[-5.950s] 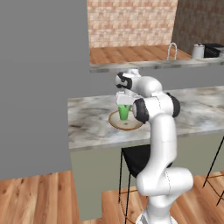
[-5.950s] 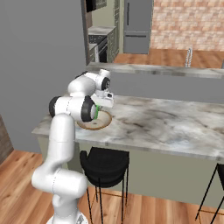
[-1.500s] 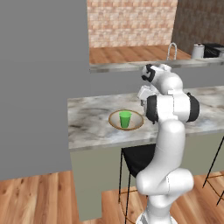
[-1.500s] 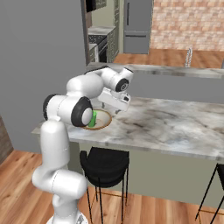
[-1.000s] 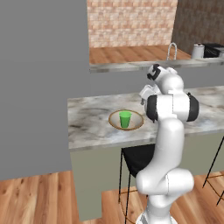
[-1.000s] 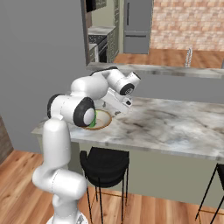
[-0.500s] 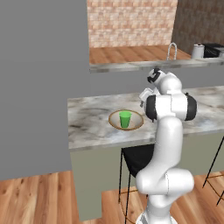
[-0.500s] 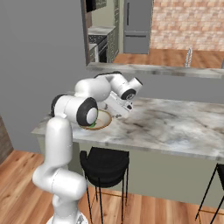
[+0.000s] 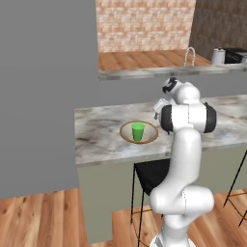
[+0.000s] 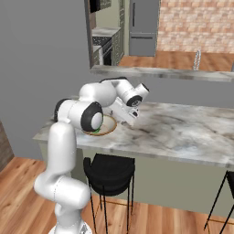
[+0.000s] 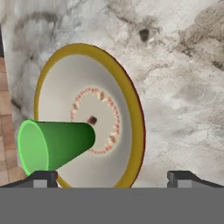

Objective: Place the cup inside the bowl on the dining table and move the bowl to any counter.

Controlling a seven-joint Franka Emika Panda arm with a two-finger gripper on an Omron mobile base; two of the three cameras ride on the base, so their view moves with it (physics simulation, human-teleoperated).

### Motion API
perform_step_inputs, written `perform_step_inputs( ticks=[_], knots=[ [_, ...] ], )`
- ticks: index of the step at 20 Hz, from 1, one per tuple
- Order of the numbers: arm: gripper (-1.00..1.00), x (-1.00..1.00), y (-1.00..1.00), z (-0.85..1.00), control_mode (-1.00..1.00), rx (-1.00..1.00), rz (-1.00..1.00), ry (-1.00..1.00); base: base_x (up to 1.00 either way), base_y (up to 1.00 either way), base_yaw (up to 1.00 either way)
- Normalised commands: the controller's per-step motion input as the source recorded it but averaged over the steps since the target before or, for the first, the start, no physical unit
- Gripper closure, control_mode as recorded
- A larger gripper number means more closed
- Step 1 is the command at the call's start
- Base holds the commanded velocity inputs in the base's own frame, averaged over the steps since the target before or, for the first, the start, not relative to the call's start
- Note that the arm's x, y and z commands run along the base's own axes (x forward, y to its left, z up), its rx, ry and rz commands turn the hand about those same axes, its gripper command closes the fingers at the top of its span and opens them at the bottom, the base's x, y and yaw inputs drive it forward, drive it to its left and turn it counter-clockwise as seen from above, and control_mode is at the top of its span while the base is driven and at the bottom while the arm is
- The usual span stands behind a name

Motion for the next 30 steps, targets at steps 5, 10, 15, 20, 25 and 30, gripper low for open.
perform_step_inputs(
  ticks=[5, 10, 15, 20, 25, 30],
  knots=[
    [-1.00, 0.09, -0.02, -0.35, -1.00, 0.00, -0.02, 0.00, 0.00, 0.00, 0.00],
    [-1.00, 0.02, 0.00, -0.27, -1.00, 0.00, -0.02, 0.00, 0.00, 0.00, 0.00],
    [-1.00, 0.05, 0.00, -0.12, -1.00, 0.00, -0.01, 0.00, 0.00, 0.00, 0.00],
    [-1.00, 0.04, 0.00, -0.02, -1.00, 0.00, 0.00, 0.00, 0.00, 0.00, 0.00],
    [-1.00, 0.00, 0.01, 0.00, -1.00, 0.00, 0.00, 0.00, 0.00, 0.00, 0.00],
    [-1.00, 0.00, 0.10, -0.09, -1.00, 0.00, 0.00, 0.00, 0.00, 0.00, 0.00]
  ],
)
